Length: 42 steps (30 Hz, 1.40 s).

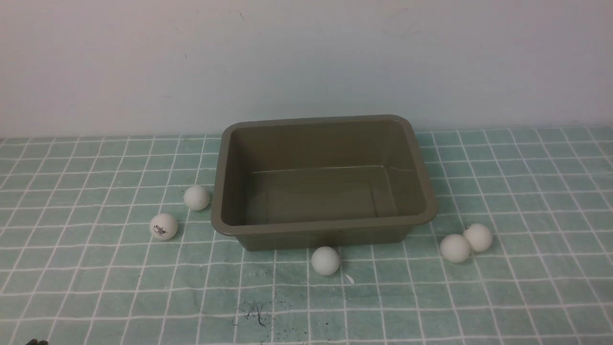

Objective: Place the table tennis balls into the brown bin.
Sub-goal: 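Reach for and grasp a ping pong ball on the table beside the basket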

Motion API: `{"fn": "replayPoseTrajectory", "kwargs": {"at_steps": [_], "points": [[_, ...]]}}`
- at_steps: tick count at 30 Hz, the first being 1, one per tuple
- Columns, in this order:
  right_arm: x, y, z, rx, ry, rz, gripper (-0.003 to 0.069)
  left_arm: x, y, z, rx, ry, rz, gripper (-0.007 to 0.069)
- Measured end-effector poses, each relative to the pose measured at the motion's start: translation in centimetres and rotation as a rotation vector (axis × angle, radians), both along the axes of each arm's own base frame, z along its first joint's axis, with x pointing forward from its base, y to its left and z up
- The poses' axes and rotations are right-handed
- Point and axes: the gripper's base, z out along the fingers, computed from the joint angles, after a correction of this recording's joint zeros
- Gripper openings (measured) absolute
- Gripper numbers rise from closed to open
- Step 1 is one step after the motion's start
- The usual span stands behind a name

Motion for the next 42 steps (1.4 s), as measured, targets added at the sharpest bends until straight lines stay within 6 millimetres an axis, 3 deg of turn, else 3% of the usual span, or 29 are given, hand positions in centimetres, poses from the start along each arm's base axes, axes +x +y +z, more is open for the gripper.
{"fn": "replayPoseTrajectory", "kwargs": {"at_steps": [28,31,37,42], "points": [[0.0,0.0,0.0,0.0,0.0,0.0,-0.0009,0.0,0.0,0.1,0.013,-0.016,0.001,-0.0005],[0.0,0.0,0.0,0.0,0.0,0.0,-0.0009,0.2,-0.1,0.9,-0.112,-0.095,0.015,-0.0005],[0.0,0.0,0.0,0.0,0.0,0.0,-0.0009,0.4,0.0,3.1,-0.59,-0.285,0.072,-0.0005],[0.0,0.0,0.0,0.0,0.0,0.0,-0.0009,0.3,0.7,4.4,-0.789,-0.429,0.117,-0.0005]]}}
